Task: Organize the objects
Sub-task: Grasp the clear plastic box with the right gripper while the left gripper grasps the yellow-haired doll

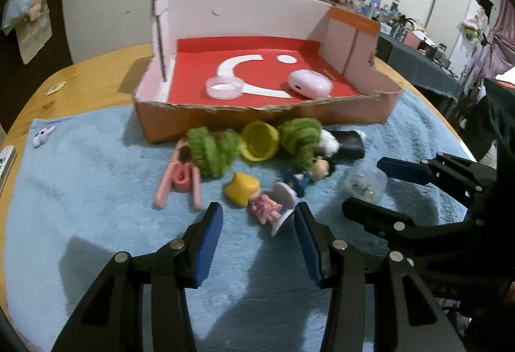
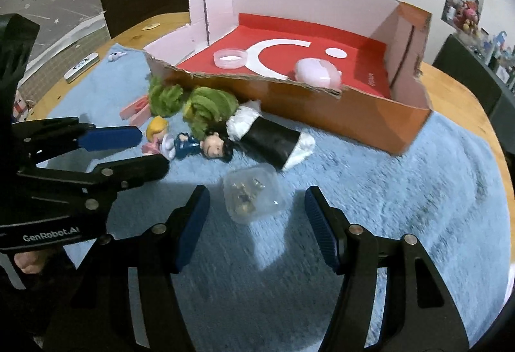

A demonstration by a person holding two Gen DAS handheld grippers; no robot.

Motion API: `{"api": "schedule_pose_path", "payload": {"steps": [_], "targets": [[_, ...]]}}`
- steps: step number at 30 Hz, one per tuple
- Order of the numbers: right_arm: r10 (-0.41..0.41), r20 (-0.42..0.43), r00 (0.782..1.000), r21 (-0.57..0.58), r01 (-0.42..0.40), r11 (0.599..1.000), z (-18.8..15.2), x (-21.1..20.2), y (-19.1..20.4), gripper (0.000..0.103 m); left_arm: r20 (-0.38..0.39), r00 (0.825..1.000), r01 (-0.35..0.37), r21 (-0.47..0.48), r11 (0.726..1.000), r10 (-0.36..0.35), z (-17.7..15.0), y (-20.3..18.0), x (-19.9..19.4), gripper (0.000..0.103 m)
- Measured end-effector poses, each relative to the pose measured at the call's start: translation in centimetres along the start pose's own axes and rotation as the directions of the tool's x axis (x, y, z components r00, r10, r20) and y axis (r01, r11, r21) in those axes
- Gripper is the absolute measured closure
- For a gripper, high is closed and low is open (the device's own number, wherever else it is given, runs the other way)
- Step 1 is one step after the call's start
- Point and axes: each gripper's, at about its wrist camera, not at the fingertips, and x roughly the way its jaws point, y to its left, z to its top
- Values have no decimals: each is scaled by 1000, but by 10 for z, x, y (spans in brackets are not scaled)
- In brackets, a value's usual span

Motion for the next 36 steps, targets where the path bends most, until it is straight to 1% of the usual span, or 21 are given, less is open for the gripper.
{"api": "schedule_pose_path", "payload": {"steps": [4, 8, 9, 10, 11, 12, 13, 14, 16, 18, 25, 29, 36], "targets": [[19, 1, 1000, 9, -19, 1000, 3, 3, -2, 43, -2, 1000, -8, -21, 1000, 8, 0, 6, -2, 54], [41, 4, 999, 29, -41, 999, 5, 4, -5, 43, -7, 1000, 0, -17, 1000, 0, 3, -2, 3, 54], [44, 5, 999, 32, -45, 998, 5, 4, -6, 45, -4, 1000, -4, -13, 1000, 4, 4, -4, 5, 54], [47, 5, 999, 34, -47, 998, 6, 4, -5, 49, -4, 1000, -17, -13, 1000, 17, 5, -5, 7, 54], [46, 5, 999, 34, -47, 998, 6, 5, -5, 51, -1, 1000, -25, -15, 1000, 25, 5, -5, 8, 54], [42, 7, 999, 34, -42, 999, 6, 5, -5, 56, 1, 1000, -29, -16, 999, 29, 5, -4, 8, 57], [39, 7, 999, 36, -39, 999, 6, 4, -5, 63, 4, 999, -37, -18, 999, 37, 5, -4, 8, 63], [40, 7, 999, 38, -40, 998, 5, 4, -6, 63, 7, 999, -45, -20, 999, 45, 4, -2, 8, 65], [45, 10, 999, 42, -45, 998, 5, 3, -5, 63, 13, 999, -46, -31, 998, 47, 2, 1, 6, 76], [46, 11, 999, 44, -46, 998, 4, 3, -4, 63, 13, 999, -40, -43, 998, 41, 1, 5, 4, 80], [72, 16, 997, 56, -73, 996, 1, -4, 0, 63, 20, 1000, -13, -60, 998, 14, -2, 8, -1, 80], [96, 33, 995, 74, -98, 992, 1, -13, 0, 63, 31, 1000, -2, -63, 998, 4, -3, 9, -7, 80], [112, 65, 992, 73, -116, 991, 4, -25, 6, 63, 62, 998, 11, -51, 999, -8, -4, 4, -19, 80]]}}
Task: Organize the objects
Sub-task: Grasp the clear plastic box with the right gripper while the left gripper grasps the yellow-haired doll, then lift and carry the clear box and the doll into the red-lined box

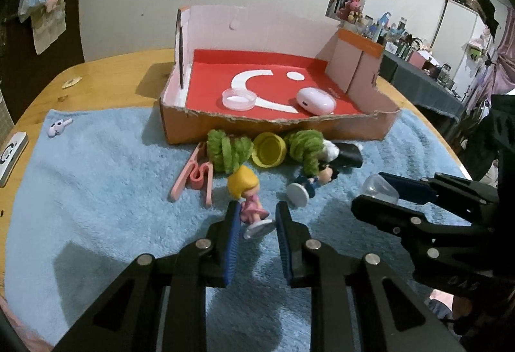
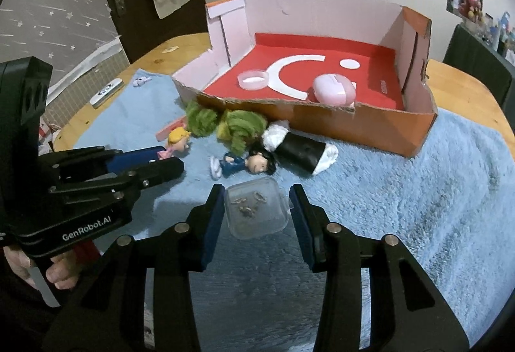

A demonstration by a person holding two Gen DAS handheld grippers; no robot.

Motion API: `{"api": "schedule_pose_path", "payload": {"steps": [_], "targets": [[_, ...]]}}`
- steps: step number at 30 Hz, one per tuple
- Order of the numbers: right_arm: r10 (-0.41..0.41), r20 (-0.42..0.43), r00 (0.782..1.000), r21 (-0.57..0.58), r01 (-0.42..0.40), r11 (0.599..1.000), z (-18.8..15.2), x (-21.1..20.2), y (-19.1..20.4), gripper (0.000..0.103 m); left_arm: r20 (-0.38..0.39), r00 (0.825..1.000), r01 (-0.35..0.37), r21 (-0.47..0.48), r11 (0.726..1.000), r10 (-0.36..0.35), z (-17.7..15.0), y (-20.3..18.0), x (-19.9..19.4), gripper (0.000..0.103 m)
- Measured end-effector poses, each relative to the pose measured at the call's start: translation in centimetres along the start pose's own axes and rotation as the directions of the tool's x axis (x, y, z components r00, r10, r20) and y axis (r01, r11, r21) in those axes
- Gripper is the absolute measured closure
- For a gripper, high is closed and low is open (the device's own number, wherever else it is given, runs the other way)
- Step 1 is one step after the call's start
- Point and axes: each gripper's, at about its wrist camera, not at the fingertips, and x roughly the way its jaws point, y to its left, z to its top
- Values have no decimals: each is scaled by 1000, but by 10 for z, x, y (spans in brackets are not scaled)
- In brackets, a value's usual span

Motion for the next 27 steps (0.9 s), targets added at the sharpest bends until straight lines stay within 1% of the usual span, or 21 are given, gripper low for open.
{"api": "schedule_pose_path", "payload": {"steps": [9, 15, 27], "targets": [[6, 11, 1000, -1, -6, 1000, 4, -4, 5, 63, 18, 1000, 11, 14, 1000, -11, 5, -4, -6, 80], [6, 30, 1000, 3, -6, 1000, 10, -11, 4, 63, 41, 999, 19, 35, 999, -20, 15, -10, -10, 80], [11, 43, 999, 7, -11, 1000, 26, -13, -4, 63, 46, 999, 23, 50, 998, -26, 36, -14, -4, 80]]}}
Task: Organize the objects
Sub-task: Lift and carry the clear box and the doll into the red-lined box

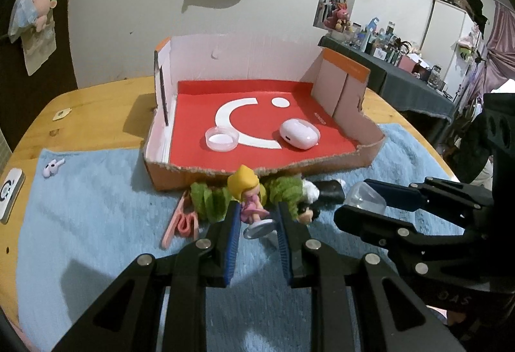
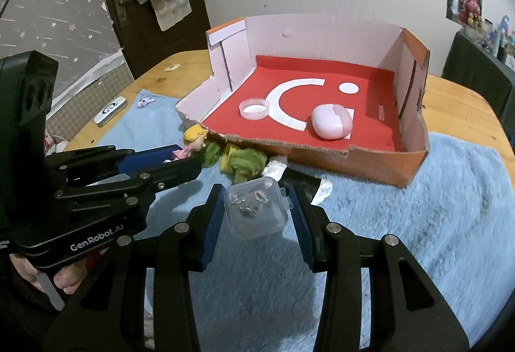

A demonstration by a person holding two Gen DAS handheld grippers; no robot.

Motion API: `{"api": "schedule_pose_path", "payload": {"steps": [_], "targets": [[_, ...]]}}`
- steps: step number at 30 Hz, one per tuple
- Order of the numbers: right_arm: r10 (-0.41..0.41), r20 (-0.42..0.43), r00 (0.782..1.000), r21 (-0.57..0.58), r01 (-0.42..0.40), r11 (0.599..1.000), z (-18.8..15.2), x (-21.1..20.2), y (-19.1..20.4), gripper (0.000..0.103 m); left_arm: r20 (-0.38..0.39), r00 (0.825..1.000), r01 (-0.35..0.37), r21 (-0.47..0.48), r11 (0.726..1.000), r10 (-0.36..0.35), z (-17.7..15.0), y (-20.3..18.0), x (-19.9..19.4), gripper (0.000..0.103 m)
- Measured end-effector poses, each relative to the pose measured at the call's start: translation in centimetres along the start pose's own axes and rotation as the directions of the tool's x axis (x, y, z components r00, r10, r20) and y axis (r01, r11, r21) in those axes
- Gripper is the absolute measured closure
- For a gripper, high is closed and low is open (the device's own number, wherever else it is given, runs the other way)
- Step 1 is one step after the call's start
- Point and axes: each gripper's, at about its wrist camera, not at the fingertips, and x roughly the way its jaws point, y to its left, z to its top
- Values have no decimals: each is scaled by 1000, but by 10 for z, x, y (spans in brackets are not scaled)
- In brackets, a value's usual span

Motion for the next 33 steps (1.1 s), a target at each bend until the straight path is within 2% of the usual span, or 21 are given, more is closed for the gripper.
{"api": "schedule_pose_path", "payload": {"steps": [22, 33], "targets": [[13, -33, 999, 15, -12, 1000, 45, 18, -21, 63, -34, 999, 13, 10, 1000, -13, 44, 6, 26, 80], [15, -90, 996, 22, -13, 1000, 66, 38, -33, 63, -105, 994, 44, 32, 999, -40, 57, 11, 47, 80]]}}
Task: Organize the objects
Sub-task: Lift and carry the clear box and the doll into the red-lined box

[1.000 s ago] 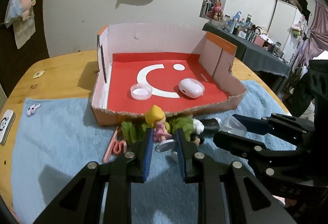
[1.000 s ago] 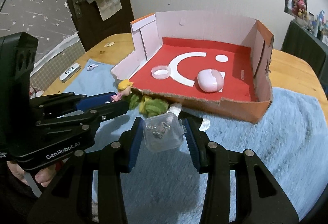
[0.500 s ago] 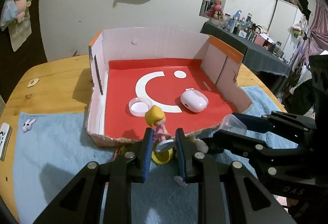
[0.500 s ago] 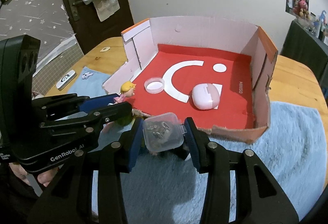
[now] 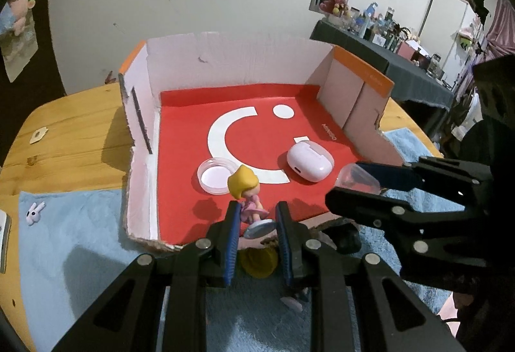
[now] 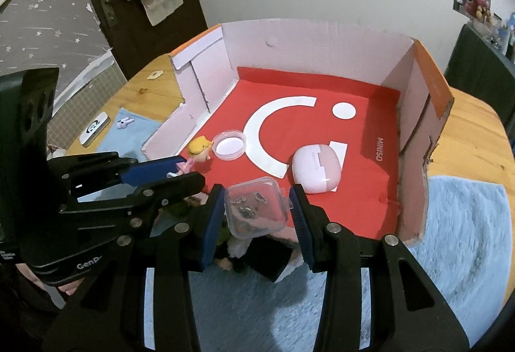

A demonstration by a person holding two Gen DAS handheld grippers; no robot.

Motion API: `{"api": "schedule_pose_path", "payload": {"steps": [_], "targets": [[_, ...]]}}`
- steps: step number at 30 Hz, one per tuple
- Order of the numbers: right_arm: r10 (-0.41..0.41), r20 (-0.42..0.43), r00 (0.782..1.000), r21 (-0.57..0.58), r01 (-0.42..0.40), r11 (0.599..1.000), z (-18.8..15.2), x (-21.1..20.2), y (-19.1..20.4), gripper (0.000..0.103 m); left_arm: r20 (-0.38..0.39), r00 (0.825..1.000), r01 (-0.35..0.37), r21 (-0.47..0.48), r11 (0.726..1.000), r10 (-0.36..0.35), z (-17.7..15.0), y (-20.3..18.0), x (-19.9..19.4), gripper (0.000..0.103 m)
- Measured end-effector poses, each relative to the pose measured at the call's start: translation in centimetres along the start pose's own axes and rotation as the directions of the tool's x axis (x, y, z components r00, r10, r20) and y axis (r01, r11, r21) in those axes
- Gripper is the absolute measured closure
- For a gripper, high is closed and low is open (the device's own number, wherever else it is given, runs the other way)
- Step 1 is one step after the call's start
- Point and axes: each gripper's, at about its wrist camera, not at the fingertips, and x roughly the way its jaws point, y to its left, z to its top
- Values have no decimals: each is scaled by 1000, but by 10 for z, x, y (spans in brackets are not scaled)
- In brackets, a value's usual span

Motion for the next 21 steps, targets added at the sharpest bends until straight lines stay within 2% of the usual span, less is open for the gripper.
{"api": "schedule_pose_path", "payload": {"steps": [11, 21], "targets": [[28, -100, 995, 31, -25, 999, 12, 28, -18, 63, -117, 990, 80, 7, 997, -78, 10, 11, 24, 80], [56, -163, 985, 53, -48, 997, 14, 47, -26, 63, -194, 979, 71, 30, 997, -63, 13, 20, 46, 80]]}}
